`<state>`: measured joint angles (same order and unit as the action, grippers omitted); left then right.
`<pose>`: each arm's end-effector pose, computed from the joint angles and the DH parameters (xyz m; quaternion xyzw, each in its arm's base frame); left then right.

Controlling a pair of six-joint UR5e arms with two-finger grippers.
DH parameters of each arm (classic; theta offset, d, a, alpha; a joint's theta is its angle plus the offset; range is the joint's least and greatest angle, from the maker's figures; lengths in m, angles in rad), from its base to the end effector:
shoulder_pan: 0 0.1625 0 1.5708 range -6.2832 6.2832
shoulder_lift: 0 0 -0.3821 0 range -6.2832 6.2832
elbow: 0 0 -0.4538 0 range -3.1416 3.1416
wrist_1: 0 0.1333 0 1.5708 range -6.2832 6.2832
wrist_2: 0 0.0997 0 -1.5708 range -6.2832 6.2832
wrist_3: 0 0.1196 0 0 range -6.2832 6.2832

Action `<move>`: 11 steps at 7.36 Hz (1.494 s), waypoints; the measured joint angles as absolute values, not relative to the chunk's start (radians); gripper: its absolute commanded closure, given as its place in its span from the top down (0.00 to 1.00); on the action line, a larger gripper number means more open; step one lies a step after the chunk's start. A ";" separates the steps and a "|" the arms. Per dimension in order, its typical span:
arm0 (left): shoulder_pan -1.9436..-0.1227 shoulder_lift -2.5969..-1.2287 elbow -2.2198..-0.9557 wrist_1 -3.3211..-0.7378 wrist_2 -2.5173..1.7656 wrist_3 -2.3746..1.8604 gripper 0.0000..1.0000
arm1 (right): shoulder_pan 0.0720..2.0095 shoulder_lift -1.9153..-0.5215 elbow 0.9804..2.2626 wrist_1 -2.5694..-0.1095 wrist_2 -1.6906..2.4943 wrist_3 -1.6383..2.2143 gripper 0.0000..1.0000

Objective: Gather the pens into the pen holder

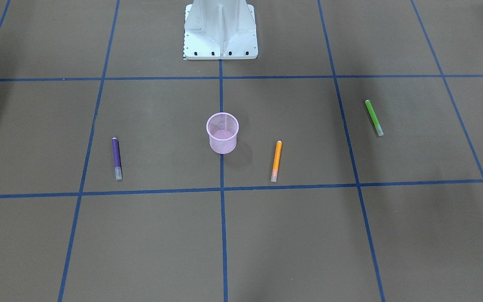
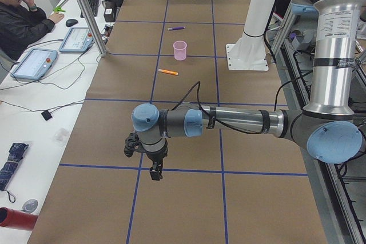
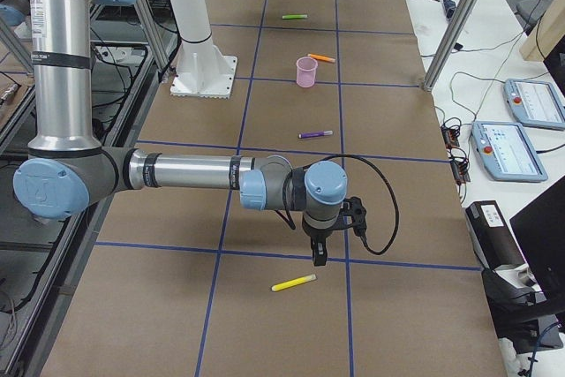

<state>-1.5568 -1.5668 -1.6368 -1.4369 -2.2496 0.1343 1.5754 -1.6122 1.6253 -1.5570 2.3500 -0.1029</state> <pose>-0.0506 -0.5449 0.6165 -0.0138 0.3341 0.0579 0.9406 0.0517 -0.5397 0.6207 0.0328 -0.3786 -0.0505 0.9236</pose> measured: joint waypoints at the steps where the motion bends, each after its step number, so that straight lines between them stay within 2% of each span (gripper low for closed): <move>1: -1.557 -1.567 -1.639 -1.438 -2.221 0.137 0.99 | 1.575 -1.612 1.626 -1.557 2.350 -0.103 1.00; 8: -1.555 -1.578 -1.672 -1.435 -2.147 0.139 0.99 | 1.575 -1.612 1.629 -1.558 2.350 -0.102 1.00; 11: -1.551 -1.585 -1.723 -1.465 -2.153 0.131 0.99 | 1.575 -1.613 1.634 -1.558 2.359 -0.101 1.00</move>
<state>-1.5510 -1.5849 -1.7233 -1.4646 -2.1526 0.1308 1.5754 -1.6131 1.6342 -1.5585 2.3587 -0.1013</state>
